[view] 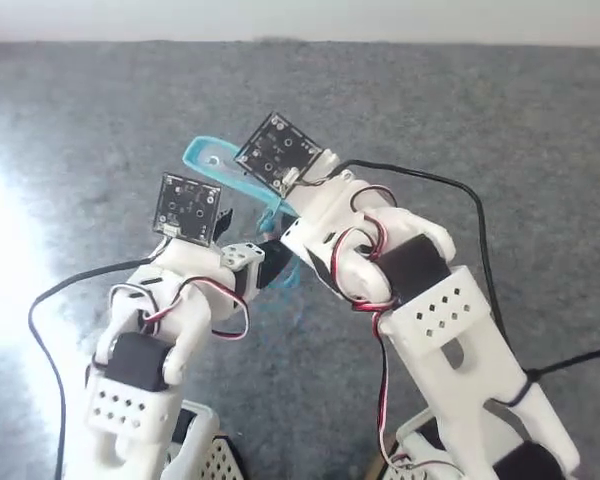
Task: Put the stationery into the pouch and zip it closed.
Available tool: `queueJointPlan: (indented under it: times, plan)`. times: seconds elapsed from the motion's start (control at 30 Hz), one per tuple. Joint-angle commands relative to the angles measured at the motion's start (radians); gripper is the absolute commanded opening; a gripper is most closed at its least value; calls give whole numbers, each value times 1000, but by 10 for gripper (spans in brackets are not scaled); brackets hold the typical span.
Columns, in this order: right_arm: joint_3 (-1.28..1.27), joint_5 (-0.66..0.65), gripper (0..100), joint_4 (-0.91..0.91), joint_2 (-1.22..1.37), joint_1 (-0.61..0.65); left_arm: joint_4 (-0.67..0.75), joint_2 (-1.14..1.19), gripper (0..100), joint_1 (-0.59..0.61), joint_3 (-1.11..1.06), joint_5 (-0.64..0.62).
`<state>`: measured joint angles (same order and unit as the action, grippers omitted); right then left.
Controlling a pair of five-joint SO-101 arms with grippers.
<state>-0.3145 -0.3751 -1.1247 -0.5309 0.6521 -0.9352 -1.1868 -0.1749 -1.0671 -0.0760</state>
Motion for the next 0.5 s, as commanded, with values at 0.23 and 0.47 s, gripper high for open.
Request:
queueJointPlan:
  times: [0.23, 0.47]
  plan:
    - [41, 14, 8, -44, 2, 4, 176, -17, 14, 0, -68, -8]
    - [-84, -9, 8, 2, 1, 2, 175, -23, 10, 126, -58, -8]
